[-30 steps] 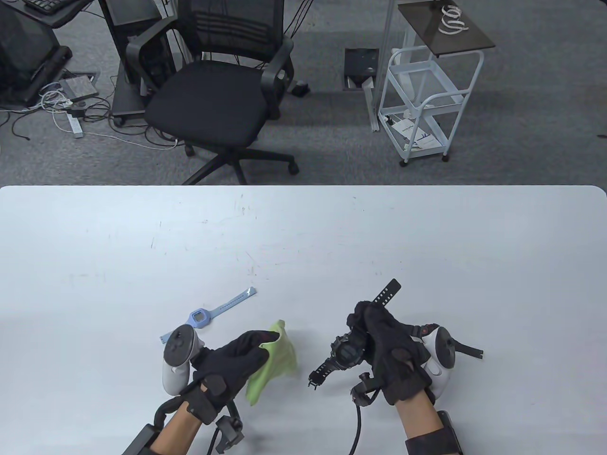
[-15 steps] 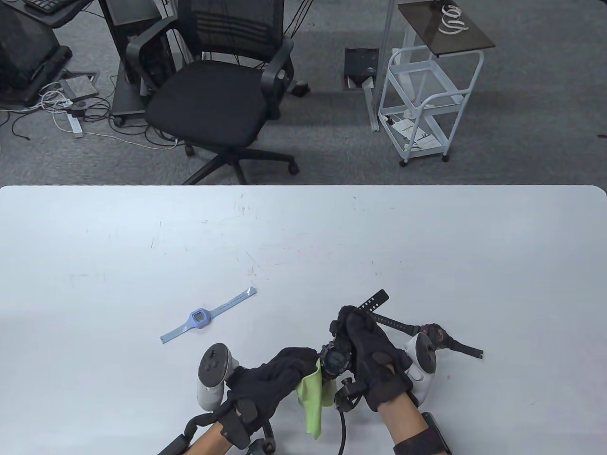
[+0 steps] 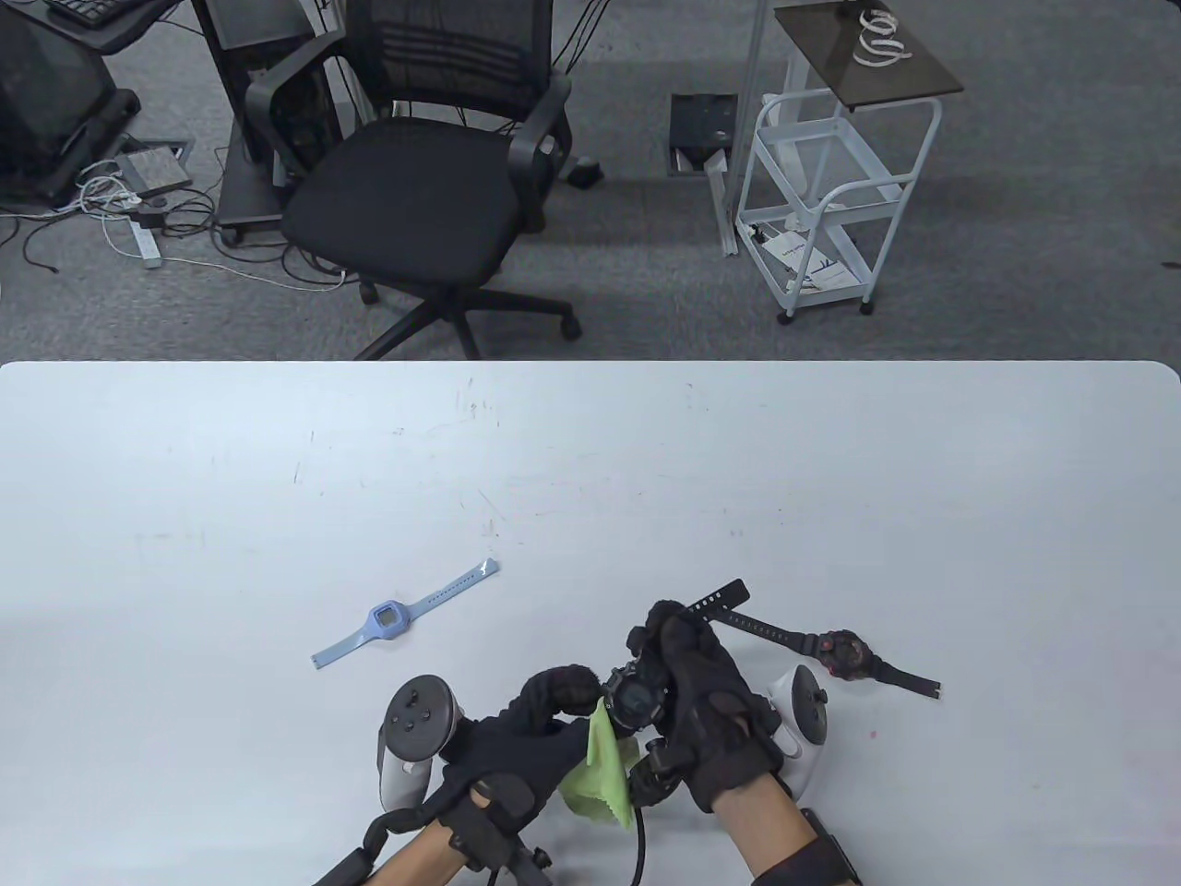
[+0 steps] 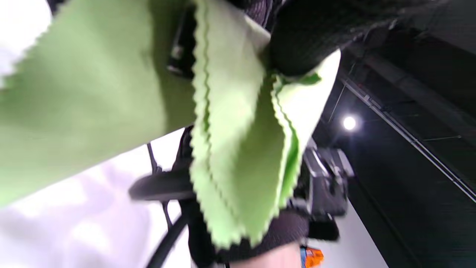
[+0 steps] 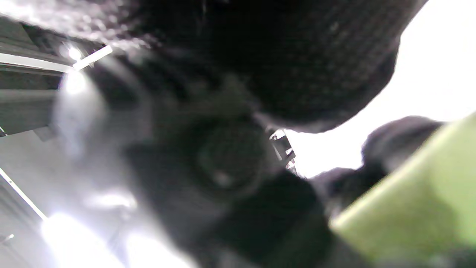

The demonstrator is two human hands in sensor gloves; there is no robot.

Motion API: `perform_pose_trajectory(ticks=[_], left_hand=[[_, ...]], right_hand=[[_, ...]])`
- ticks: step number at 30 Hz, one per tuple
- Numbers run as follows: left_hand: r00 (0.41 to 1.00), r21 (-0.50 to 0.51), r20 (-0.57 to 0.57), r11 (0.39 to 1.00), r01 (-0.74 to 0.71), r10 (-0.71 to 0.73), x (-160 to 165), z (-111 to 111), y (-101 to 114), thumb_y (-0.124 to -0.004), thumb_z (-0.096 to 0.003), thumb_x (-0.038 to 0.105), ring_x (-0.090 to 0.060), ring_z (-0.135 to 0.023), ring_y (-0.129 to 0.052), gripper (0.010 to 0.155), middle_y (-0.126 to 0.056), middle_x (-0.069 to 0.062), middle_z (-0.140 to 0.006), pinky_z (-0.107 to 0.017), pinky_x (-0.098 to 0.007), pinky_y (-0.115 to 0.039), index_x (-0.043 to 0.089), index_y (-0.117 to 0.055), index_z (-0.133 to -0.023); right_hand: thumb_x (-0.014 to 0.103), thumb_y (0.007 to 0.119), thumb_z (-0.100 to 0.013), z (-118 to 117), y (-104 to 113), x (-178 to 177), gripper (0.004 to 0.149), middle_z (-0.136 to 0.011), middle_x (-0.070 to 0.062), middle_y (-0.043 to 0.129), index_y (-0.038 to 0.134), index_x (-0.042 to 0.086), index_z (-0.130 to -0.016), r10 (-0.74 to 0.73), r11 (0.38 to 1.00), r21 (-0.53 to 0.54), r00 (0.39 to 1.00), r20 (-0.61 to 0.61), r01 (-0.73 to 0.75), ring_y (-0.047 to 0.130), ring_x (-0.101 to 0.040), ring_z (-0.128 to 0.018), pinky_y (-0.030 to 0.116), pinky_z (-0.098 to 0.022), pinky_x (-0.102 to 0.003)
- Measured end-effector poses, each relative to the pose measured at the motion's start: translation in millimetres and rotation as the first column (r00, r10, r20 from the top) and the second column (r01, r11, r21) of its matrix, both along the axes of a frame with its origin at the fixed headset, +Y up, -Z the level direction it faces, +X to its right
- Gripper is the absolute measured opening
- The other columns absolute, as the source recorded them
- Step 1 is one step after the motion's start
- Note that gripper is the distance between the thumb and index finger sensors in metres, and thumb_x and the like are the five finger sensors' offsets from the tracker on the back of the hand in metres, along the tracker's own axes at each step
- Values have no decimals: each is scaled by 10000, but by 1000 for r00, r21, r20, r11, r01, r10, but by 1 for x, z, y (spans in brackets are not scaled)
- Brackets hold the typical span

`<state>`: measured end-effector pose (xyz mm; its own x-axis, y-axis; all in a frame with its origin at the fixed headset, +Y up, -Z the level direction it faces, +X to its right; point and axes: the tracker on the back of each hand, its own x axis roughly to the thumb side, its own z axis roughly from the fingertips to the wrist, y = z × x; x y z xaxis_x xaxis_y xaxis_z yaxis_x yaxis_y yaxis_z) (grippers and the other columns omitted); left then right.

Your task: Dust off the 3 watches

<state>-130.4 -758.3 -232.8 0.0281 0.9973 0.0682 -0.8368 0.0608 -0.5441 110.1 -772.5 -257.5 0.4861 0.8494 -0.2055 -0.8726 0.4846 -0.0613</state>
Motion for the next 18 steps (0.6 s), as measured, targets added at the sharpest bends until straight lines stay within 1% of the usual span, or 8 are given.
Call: perform_pose_trajectory(ticks=[2,4,6,9,11,13,14,18], left_hand=[[998,-19,59,1000,9,-8,4,1,-4,-717,-552,422,-344,-651,-1036,616,-854,-202,-974,-542,-689,-785,58,-686,-1048],[996,-35,87,999,-9,12,6,1,-5,-694,-548,401,-324,-613,-1050,561,-927,-176,-900,-553,-705,-760,67,-755,-994],[995,-37,98,999,-19,23,6,0,-4,-683,-545,402,-287,-561,-1057,549,-950,-153,-849,-549,-680,-775,65,-746,-974],[998,-40,44,998,-51,53,-3,-4,-1,-725,-518,395,-228,-454,-1070,529,-995,-119,-733,-510,-622,-824,61,-771,-925],[998,-34,52,999,-26,28,-8,-6,3,-771,-506,377,-217,-447,-1049,523,-976,-111,-730,-501,-602,-832,68,-759,-928],[999,5,41,1000,-2,2,-13,-7,6,-794,-500,374,-204,-423,-1053,517,-991,-108,-706,-490,-583,-850,70,-781,-917],[1000,28,-6,999,22,-22,-16,-7,7,-808,-488,378,-191,-381,-1064,510,-1016,-105,-664,-462,-570,-870,67,-812,-892],[996,57,-71,997,53,-49,-23,-8,8,-811,-491,443,-150,-243,-1064,475,-1064,-75,-499,-373,-522,-913,72,-915,-769]], right_hand=[[411,807,-444,0,0,1,430,-673,-13,1027,885,277,-844,4,1000,5,1000,16,-4,1120,-29,-359,983,-211,-272],[401,820,-445,-2,1,3,430,-670,-24,1031,891,255,-843,39,999,35,999,10,-39,1123,-35,-363,985,-222,-280],[389,828,-450,-3,3,5,434,-682,-37,1024,884,228,-850,57,997,55,998,-7,-57,1123,-49,-383,984,-236,-296],[380,840,-452,-7,8,9,438,-705,-42,1015,872,214,-855,132,985,114,991,-22,-129,1114,-73,-416,974,-263,-323],[382,845,-453,-8,11,10,441,-713,-39,1015,864,218,-862,182,974,146,983,-26,-176,1114,-77,-423,973,-268,-326],[382,847,-452,-8,12,9,440,-706,-39,1021,870,214,-858,194,969,160,980,-32,-187,1115,-87,-422,970,-266,-336],[384,845,-453,-8,12,9,439,-706,-38,1022,870,213,-857,203,967,165,979,-34,-194,1117,-91,-420,969,-267,-340],[396,844,-462,-9,10,12,439,-717,-48,1020,871,216,-862,245,955,181,969,-30,-236,1117,-104,-421,965,-269,-350]])
